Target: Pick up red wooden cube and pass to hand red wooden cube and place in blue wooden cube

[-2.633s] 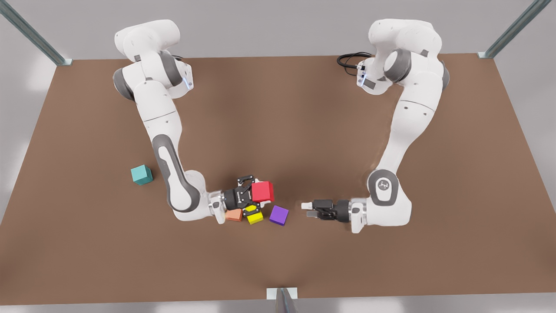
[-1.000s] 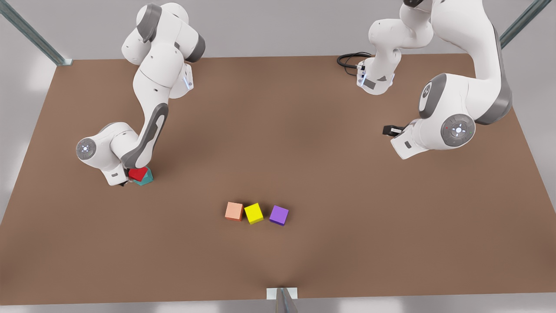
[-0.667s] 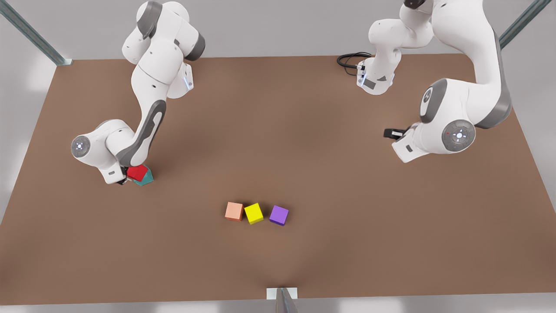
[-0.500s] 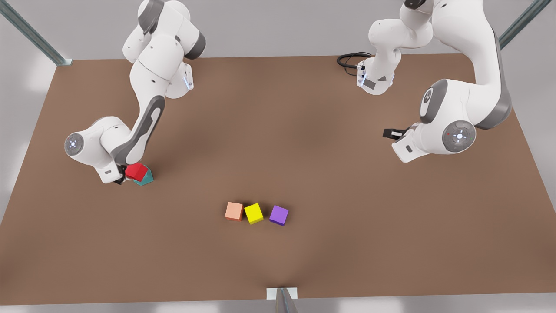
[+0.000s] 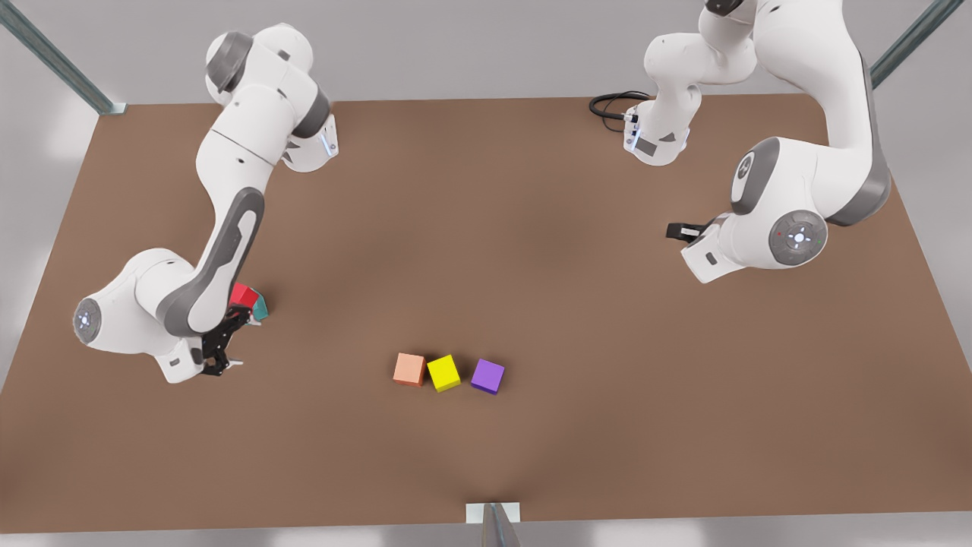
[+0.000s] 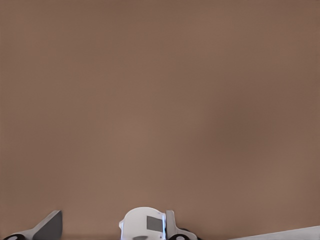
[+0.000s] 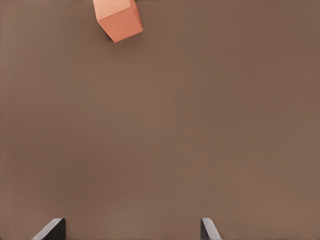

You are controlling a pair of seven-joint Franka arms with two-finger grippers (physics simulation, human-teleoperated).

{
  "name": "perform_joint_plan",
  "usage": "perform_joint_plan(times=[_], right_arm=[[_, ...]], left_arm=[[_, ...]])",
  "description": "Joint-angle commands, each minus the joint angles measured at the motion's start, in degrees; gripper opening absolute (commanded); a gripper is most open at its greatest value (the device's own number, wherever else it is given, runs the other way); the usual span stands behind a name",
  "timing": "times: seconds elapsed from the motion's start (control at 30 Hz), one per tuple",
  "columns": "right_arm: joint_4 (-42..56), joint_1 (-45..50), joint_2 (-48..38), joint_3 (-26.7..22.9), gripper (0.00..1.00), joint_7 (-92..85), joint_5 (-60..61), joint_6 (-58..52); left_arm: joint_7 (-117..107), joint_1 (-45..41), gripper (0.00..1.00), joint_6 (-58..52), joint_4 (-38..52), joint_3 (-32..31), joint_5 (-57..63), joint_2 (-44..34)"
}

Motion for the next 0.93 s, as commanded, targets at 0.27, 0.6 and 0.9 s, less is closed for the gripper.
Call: perform_joint_plan(times=[0.27, 0.6, 0.9], right_arm=[[6.9, -41.6, -32.7, 65.1, 1.0, 95.1, -61.5, -1.0], [5.9, -41.6, -41.2, 64.7, 1.0, 98.0, -62.3, -3.8], [5.6, -41.6, -41.3, 64.6, 1.0, 98.2, -62.3, -3.6]], left_arm=[[-0.5, -0.1, 1.0, 0.0, -0.1, 0.0, 0.0, 0.0], [-0.5, 0.2, 1.0, -0.2, -0.1, -0.4, 0.0, 0.0], [-0.5, 0.1, 1.0, -0.2, -0.3, -0.4, 0.0, 0.0]])
